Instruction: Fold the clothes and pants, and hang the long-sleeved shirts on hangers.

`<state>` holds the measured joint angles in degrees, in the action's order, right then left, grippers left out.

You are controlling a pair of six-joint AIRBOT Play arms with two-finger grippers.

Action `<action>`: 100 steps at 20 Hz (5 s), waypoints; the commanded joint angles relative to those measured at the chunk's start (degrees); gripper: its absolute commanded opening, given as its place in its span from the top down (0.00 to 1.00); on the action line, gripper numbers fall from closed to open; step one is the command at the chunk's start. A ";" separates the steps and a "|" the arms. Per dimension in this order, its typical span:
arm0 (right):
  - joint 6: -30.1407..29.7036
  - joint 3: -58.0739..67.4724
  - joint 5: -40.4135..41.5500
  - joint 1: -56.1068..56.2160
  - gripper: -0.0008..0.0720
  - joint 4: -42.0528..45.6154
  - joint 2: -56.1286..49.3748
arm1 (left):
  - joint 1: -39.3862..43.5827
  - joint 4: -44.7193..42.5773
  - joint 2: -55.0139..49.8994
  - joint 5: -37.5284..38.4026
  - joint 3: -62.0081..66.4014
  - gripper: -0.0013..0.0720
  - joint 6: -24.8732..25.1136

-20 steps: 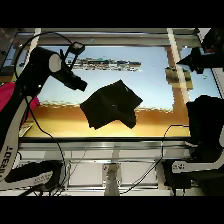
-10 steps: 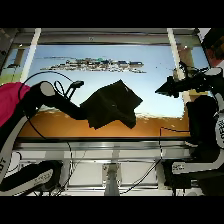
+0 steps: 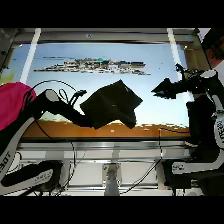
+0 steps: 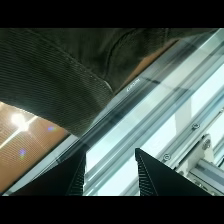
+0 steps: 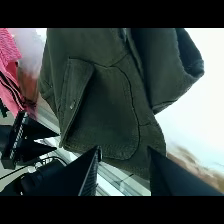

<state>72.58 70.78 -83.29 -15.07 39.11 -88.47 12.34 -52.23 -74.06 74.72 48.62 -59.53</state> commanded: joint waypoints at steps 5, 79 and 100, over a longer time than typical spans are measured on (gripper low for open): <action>-0.04 -0.07 0.44 0.07 0.51 -0.04 0.00 | -0.94 -3.28 -1.70 -7.30 -0.22 0.49 -4.00; 2.93 18.71 44.22 11.26 0.95 -4.39 15.43 | -3.52 41.40 10.54 -44.83 20.17 0.96 13.97; 1.27 37.42 61.51 19.96 0.96 -1.90 0.20 | 1.42 54.99 -14.16 -42.47 44.59 0.97 25.64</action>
<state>74.15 101.27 -15.00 5.85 35.46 -84.93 14.02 9.30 -85.86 31.22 89.43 -29.89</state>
